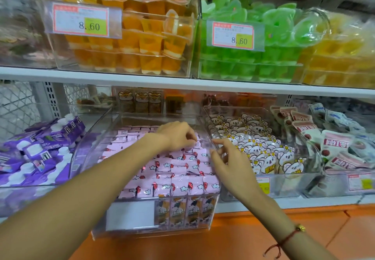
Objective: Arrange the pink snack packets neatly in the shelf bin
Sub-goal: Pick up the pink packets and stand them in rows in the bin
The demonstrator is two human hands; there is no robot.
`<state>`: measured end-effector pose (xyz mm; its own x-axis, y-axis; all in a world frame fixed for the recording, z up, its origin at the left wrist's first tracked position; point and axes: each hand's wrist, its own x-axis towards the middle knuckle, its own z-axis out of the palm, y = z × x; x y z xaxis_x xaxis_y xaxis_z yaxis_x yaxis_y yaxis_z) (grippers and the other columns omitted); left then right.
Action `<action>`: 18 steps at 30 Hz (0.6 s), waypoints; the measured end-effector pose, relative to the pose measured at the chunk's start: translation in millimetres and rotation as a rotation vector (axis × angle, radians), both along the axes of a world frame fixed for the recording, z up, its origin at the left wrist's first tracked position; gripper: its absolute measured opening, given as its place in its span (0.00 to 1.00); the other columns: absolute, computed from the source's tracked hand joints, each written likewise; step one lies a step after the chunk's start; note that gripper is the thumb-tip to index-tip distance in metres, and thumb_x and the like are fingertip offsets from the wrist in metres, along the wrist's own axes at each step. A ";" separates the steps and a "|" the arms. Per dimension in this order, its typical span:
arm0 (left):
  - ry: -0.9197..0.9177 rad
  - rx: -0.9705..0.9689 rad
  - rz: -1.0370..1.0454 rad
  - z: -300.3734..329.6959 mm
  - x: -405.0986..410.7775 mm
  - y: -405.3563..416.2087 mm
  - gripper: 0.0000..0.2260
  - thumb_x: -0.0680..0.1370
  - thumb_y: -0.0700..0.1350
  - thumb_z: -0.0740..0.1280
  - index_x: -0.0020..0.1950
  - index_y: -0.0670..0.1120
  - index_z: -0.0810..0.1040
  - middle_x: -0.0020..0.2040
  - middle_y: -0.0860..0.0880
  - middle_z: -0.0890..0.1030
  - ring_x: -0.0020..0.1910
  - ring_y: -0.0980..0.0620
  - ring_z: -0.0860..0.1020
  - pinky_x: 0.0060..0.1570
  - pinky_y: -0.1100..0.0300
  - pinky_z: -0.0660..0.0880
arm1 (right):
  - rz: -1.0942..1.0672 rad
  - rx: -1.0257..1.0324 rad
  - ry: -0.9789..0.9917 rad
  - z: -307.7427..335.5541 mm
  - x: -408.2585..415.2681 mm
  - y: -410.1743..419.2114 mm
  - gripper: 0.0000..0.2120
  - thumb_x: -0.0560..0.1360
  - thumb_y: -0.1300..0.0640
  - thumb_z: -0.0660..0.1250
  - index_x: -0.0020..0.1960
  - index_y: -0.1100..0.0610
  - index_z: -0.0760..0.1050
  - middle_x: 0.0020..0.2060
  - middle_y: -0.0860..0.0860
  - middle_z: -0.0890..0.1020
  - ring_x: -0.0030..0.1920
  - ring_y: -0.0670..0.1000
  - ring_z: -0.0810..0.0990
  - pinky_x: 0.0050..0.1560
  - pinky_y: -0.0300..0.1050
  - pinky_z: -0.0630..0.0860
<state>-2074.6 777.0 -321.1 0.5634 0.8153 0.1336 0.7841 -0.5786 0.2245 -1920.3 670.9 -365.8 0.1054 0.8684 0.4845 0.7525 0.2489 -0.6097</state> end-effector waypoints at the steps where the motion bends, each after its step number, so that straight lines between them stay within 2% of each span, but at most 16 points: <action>1: 0.014 0.028 0.005 -3.1 3.9 -2.2 0.08 0.77 0.52 0.66 0.54 0.56 0.82 0.53 0.55 0.82 0.51 0.51 0.78 0.46 0.58 0.72 | 0.002 -0.003 0.003 -0.2 0.2 0.2 0.10 0.78 0.51 0.60 0.59 0.49 0.72 0.35 0.44 0.77 0.31 0.44 0.76 0.30 0.43 0.68; 5: 0.061 0.045 0.033 -6.4 11.1 -3.9 0.08 0.76 0.52 0.68 0.53 0.54 0.83 0.53 0.55 0.82 0.52 0.50 0.79 0.46 0.57 0.73 | 0.020 -0.009 0.021 -0.9 1.0 -0.5 0.11 0.77 0.51 0.60 0.59 0.50 0.72 0.35 0.45 0.78 0.32 0.45 0.77 0.32 0.45 0.71; 8: 0.030 -0.038 0.084 -2.3 16.2 -1.9 0.06 0.75 0.49 0.69 0.50 0.52 0.84 0.51 0.54 0.83 0.49 0.52 0.79 0.46 0.57 0.74 | 0.014 -0.013 0.011 -0.6 1.5 -0.5 0.11 0.77 0.51 0.60 0.59 0.50 0.72 0.35 0.46 0.78 0.31 0.45 0.77 0.32 0.45 0.71; 12: -0.015 -0.083 0.189 -1.3 24.5 -2.5 0.09 0.76 0.44 0.65 0.51 0.45 0.84 0.51 0.48 0.84 0.51 0.48 0.81 0.51 0.52 0.78 | 0.018 -0.034 0.018 1.2 -0.8 -0.9 0.11 0.78 0.52 0.60 0.60 0.50 0.71 0.37 0.48 0.80 0.34 0.48 0.79 0.36 0.50 0.76; 14: -0.033 -0.047 0.221 -3.0 26.5 -5.1 0.09 0.77 0.45 0.63 0.50 0.47 0.83 0.51 0.48 0.83 0.51 0.46 0.80 0.49 0.53 0.77 | 0.025 -0.036 0.022 1.4 -1.1 -2.0 0.12 0.78 0.52 0.59 0.61 0.51 0.71 0.38 0.48 0.80 0.35 0.49 0.80 0.38 0.52 0.76; 16: -0.125 -0.007 0.251 -4.6 26.8 -7.7 0.09 0.79 0.45 0.62 0.49 0.48 0.82 0.50 0.49 0.83 0.51 0.46 0.80 0.45 0.55 0.76 | 0.032 -0.035 0.017 1.9 -1.1 -3.8 0.12 0.79 0.51 0.59 0.61 0.51 0.70 0.38 0.49 0.79 0.36 0.49 0.80 0.37 0.51 0.76; 18: -0.374 -0.054 0.279 -1.8 24.4 -9.1 0.09 0.80 0.46 0.61 0.54 0.46 0.80 0.50 0.50 0.81 0.49 0.48 0.79 0.44 0.56 0.75 | 0.038 -0.037 0.015 2.8 -1.7 -5.3 0.11 0.79 0.51 0.59 0.60 0.51 0.70 0.37 0.49 0.80 0.36 0.49 0.80 0.37 0.51 0.76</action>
<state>-2050.2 767.9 -322.9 0.2427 0.9402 0.2390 0.7675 -0.3368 0.5455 -1922.0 665.5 -363.0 0.0788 0.8893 0.4505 0.7339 0.2541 -0.6299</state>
